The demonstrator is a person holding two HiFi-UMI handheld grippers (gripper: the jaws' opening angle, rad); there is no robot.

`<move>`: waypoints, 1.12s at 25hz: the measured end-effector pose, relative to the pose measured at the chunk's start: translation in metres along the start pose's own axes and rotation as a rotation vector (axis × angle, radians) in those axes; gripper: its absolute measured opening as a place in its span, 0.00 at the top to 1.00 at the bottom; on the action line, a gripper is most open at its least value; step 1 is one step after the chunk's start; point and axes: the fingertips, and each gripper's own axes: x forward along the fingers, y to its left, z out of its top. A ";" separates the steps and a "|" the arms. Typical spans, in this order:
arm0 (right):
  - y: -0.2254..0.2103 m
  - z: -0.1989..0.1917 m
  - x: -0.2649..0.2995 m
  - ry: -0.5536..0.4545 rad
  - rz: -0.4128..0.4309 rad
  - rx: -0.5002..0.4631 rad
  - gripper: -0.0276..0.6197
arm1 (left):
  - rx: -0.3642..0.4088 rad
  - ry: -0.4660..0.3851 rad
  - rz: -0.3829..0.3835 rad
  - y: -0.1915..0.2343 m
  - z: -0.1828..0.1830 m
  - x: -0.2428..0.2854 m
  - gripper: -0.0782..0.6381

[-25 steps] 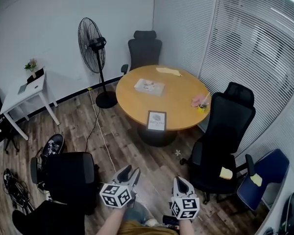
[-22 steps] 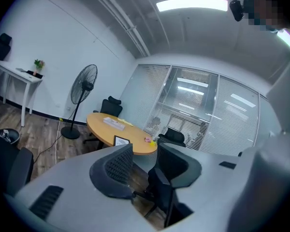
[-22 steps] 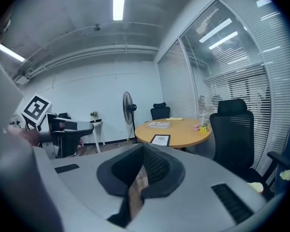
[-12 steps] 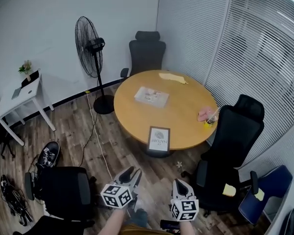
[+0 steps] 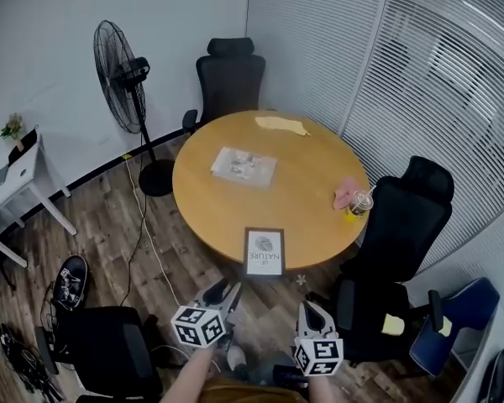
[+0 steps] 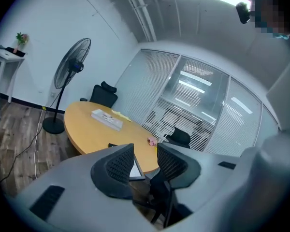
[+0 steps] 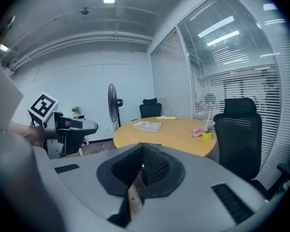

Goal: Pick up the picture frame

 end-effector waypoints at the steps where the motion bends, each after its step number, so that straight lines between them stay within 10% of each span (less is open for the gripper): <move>1: -0.006 0.002 0.003 -0.002 -0.011 0.011 0.94 | 0.000 0.005 -0.003 0.001 0.001 0.005 0.66; 28: -0.045 -0.007 0.102 0.102 -0.009 0.049 0.94 | -0.102 0.151 0.013 0.055 -0.018 0.088 0.66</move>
